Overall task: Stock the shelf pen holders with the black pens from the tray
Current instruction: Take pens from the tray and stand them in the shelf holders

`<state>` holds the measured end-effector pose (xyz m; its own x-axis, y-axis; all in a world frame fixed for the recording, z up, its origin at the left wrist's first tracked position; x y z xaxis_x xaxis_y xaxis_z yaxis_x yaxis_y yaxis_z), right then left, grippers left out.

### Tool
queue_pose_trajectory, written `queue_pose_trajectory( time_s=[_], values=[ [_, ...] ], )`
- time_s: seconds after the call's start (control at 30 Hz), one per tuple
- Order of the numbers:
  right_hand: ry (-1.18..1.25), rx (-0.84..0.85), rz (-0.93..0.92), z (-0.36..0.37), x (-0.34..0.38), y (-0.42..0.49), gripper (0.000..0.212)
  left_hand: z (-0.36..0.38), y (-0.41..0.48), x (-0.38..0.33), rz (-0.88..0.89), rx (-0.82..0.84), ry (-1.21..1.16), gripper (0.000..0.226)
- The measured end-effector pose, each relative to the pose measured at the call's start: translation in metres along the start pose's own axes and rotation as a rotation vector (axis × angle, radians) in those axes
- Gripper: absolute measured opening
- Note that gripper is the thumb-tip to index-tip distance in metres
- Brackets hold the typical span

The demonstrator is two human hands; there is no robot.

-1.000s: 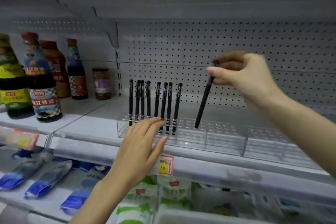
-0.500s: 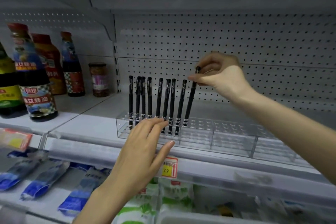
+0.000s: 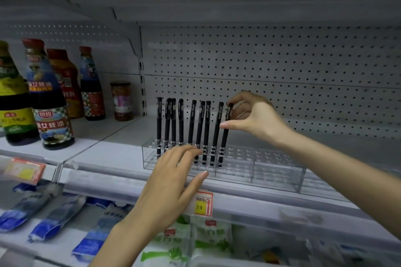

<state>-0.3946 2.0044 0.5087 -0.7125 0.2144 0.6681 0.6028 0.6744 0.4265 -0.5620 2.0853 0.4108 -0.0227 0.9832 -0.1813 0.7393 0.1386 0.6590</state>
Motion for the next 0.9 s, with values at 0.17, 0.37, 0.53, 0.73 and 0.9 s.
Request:
queue_pose_trajectory(
  time_s=[0.17,0.37,0.53,0.73,0.9],
  values=[
    [-0.136,0.147,0.088,0.003,-0.007,-0.012,0.065,-0.007,0.003,-0.003,0.001,0.015,-0.025,0.064],
    [-0.1,0.033,-0.085,-0.016,0.019,-0.07,0.047,-0.021,-0.022,-0.028,0.012,-0.108,-0.116,0.052],
    [-0.05,0.19,-0.155,0.012,0.005,-0.144,0.045,0.001,-0.087,-0.049,-0.069,-0.167,-0.283,0.04],
    [-0.018,0.442,0.065,0.098,-0.091,-0.217,0.042,0.076,-0.182,-0.042,-0.383,0.018,-0.409,0.056],
    [-0.08,0.612,0.241,0.154,-0.155,-0.256,0.044,0.108,-0.227,-0.043,-0.607,0.152,-0.392,0.071]
  ],
)
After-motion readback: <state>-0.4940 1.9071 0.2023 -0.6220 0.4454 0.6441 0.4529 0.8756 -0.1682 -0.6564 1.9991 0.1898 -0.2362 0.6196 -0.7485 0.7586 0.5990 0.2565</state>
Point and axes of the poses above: each hand's wrist, its own y-axis towards the middle knuckle, its own z-axis out of the palm, x = y × z, the point moved 7 cm from there along y, towards the middle knuckle, and after that the axes turned 7 degrees about z, right-handed, at the moved point
